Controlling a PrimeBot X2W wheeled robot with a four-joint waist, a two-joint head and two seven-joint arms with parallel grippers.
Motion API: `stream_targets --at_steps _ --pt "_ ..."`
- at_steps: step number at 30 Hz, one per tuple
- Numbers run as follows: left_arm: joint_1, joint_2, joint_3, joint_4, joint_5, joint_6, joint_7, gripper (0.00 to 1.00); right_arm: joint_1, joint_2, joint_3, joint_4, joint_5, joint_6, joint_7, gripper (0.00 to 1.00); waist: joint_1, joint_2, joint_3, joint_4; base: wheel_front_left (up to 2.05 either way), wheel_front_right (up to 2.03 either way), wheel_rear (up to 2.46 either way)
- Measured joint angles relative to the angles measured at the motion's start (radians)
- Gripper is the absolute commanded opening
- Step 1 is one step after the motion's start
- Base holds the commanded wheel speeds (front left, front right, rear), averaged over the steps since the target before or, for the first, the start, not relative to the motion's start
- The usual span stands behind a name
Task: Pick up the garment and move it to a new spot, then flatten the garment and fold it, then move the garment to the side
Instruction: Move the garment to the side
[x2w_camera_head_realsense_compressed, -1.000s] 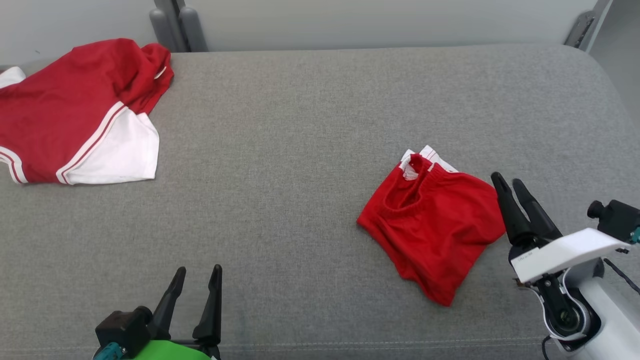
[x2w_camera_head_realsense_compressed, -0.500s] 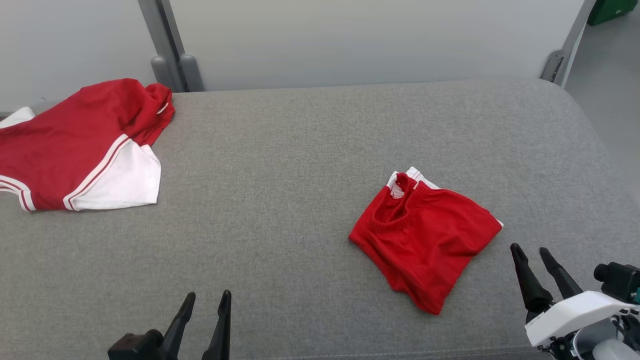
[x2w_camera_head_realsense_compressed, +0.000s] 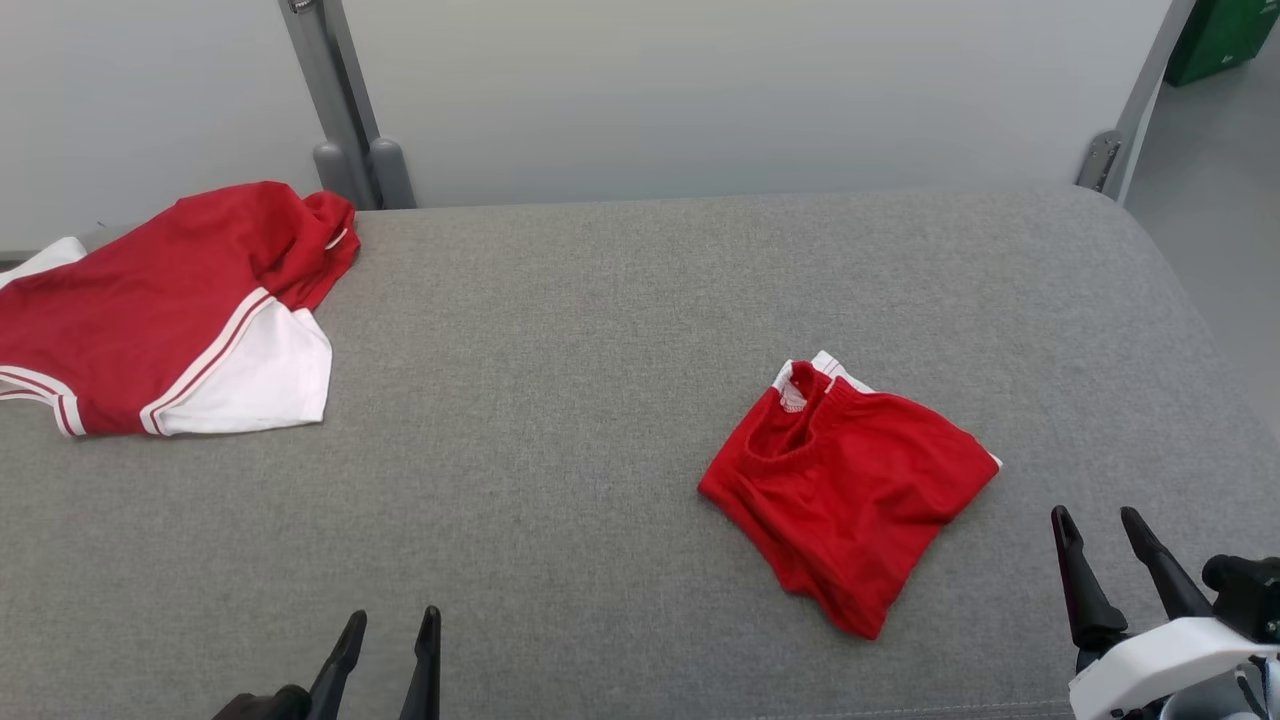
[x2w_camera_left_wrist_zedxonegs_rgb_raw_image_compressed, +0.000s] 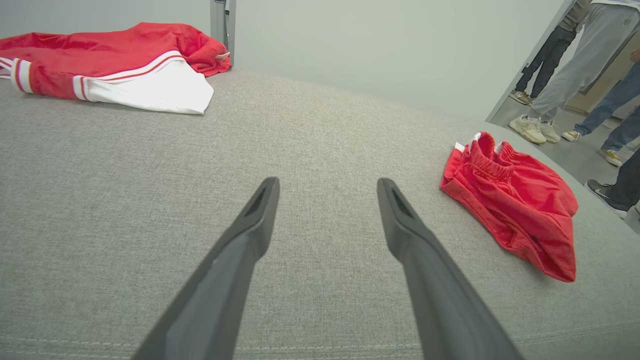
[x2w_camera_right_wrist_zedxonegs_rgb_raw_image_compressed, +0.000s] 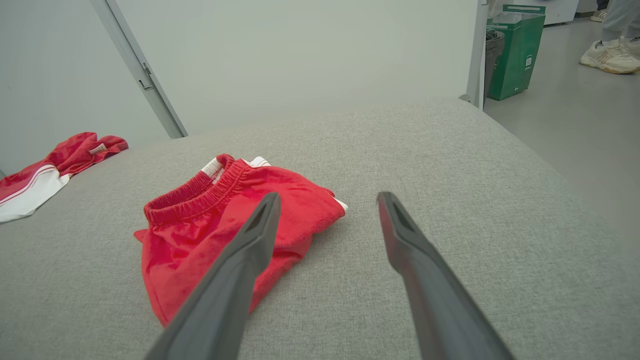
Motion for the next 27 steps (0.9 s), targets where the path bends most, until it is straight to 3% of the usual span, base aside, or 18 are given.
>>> stream_targets --at_steps 7,12,18,27 --pt "0.024 0.0 0.026 -0.015 0.016 0.008 0.0 1.0 0.046 0.053 -0.038 -0.007 -0.029 -0.007 -0.001 1.0 0.0 0.0 -0.013 0.001 0.0 0.0 0.0" --pt "0.027 0.0 0.025 -0.028 0.023 0.008 0.0 1.0 0.075 0.123 -0.059 0.016 0.05 -0.006 -0.001 1.0 0.0 0.0 -0.003 0.007 0.0 0.0 0.0" --pt "0.027 0.001 0.012 -0.045 0.029 -0.001 0.0 1.0 0.072 0.184 -0.065 0.098 0.175 0.04 -0.001 1.0 0.0 0.0 0.025 0.023 0.0 0.0 0.0" --pt "0.021 0.022 0.01 -0.064 0.036 -0.011 0.0 1.0 -0.071 0.199 -0.078 0.173 0.232 0.095 0.013 1.0 0.0 0.0 0.087 0.048 0.0 0.0 0.0"
